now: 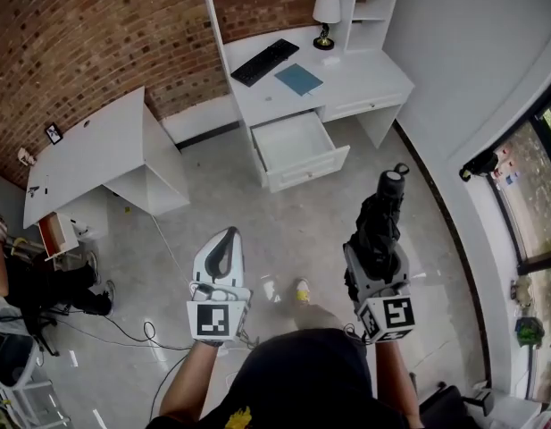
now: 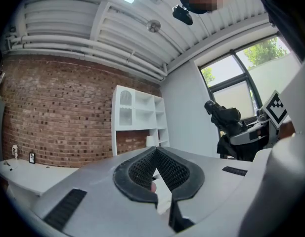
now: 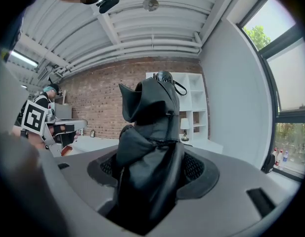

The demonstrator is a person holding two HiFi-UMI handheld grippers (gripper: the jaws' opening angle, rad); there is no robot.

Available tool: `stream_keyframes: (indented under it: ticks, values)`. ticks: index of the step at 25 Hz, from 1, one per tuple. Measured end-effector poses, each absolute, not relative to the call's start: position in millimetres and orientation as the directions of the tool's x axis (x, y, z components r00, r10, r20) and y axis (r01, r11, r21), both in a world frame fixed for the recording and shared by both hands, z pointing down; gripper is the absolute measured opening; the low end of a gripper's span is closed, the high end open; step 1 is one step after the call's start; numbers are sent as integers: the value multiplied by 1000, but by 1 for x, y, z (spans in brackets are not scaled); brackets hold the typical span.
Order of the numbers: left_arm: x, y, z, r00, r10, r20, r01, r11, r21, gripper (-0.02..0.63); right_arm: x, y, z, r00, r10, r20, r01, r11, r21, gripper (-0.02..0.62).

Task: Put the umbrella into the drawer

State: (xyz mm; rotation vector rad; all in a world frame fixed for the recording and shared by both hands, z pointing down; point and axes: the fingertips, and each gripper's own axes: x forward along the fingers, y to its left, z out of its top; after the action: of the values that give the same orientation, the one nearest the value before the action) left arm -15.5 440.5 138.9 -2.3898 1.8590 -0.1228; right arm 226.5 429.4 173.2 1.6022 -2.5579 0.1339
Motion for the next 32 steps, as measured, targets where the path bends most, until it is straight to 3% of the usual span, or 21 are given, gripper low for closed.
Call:
stream_keyframes:
  ticks: [19,32]
  values:
    - [1,281,147,135,-990,39,-979,-139,-148,18,251,252,184,-508,-847,158,-860,508,-41,279]
    - [9,202,161,169,-984,55,-974,-176,-142,18,237,174,199,-535,-827,174,-844,531,-76,281]
